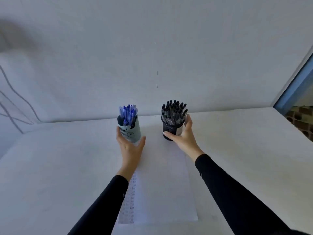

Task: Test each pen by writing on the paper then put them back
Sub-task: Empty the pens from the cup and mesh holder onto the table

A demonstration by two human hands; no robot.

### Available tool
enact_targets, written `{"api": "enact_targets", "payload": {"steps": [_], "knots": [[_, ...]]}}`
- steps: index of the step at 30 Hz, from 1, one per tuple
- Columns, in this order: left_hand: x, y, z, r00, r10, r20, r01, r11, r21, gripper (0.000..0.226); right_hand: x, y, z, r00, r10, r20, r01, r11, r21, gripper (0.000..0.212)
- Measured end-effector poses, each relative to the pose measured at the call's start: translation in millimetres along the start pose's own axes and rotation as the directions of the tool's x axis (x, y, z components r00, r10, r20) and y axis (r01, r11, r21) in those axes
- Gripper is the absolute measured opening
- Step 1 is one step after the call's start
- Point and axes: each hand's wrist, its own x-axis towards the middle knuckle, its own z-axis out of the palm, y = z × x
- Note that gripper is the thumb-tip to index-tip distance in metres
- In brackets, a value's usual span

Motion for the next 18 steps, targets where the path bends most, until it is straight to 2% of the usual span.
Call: {"api": "enact_targets", "payload": {"steps": [4,7,9,13,16,18], "knots": [[12.9,-11.5,3.8,0.999,-0.019,-0.043,0.019,1.0,-0.005,0.104,10.7,-3.3,2.1,1.0,-0.023,-0.005,0.023,1.0,-0.016,0.099],[10.6,-17.1,6.2,0.998,-0.016,-0.062,0.015,1.0,-0.008,0.093,12.6,-3.9,2.7,0.999,-0.036,-0.027,0.035,0.999,-0.023,0.092],[8.8,-15.5,8.4,0.996,-0.01,-0.086,0.015,0.999,0.048,0.084,11.5,-4.8,-0.4,0.999,-0.045,-0.025,0.044,0.998,-0.04,0.088],[7.9,-18.0,10.7,0.994,0.023,-0.105,-0.012,0.995,0.103,0.078,2.1,-11.8,-17.6,0.992,-0.115,-0.048,0.11,0.99,-0.092,0.082],[8.6,-20.5,10.4,0.994,0.042,-0.099,-0.032,0.994,0.102,0.078,-8.8,-14.9,-44.6,0.974,-0.224,-0.035,0.213,0.957,-0.197,0.08],[8.0,-20.0,9.9,0.994,0.048,-0.102,-0.036,0.993,0.115,0.078,-16.6,-13.1,-66.6,0.954,-0.3,0.002,0.282,0.895,-0.345,0.081]]}}
